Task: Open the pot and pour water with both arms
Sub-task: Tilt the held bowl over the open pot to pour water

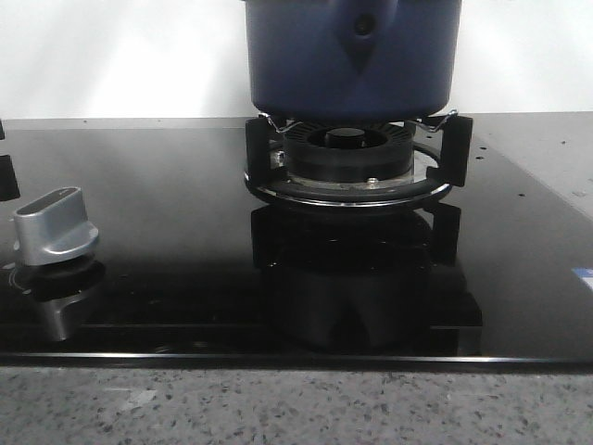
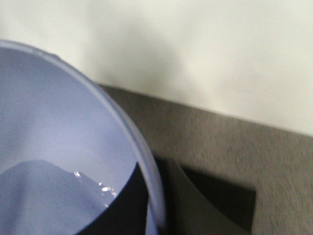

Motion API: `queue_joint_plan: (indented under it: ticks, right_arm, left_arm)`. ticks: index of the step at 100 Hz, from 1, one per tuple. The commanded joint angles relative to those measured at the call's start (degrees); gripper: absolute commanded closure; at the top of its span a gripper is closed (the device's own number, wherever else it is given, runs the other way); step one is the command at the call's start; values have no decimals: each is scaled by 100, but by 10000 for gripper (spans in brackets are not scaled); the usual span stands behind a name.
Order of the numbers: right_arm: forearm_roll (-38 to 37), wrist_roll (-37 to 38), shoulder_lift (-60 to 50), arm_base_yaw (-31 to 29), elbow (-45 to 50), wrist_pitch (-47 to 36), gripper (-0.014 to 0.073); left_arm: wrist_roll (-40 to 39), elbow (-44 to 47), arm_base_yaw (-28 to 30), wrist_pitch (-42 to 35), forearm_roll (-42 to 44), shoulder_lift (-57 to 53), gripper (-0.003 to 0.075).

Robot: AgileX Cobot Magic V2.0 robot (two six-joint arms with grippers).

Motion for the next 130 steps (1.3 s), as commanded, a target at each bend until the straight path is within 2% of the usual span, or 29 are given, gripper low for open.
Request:
queue_joint_plan:
  ticks: [1, 30, 58, 86, 100, 118, 130]
  right_arm:
    - [-165, -26, -383, 99, 203, -1306, 639]
    - [-880, -26, -867, 210, 1745, -3898, 639]
    - [-1706, -26, -995, 210, 2736, -5758, 641]
    - [-1706, -26, -995, 198, 3120, -6980, 641]
    - [-1714, -26, -995, 187, 3120, -7345, 641]
    - [-1714, -26, -995, 190, 3144, -7375, 641]
    - [-1714, -26, -984, 190, 3263, -7783, 641]
  left_arm:
    - [-58, -226, 110, 109, -523, -281, 400]
    - [-58, -226, 170, 280, -561, -281, 400]
    - [-58, -226, 170, 448, -565, -281, 400]
    - [-58, -226, 170, 485, -565, -281, 400]
    - [-58, -226, 170, 485, -565, -281, 402]
    - [-58, -226, 170, 485, -565, -281, 402]
    - [-58, -226, 170, 485, -565, -281, 402]
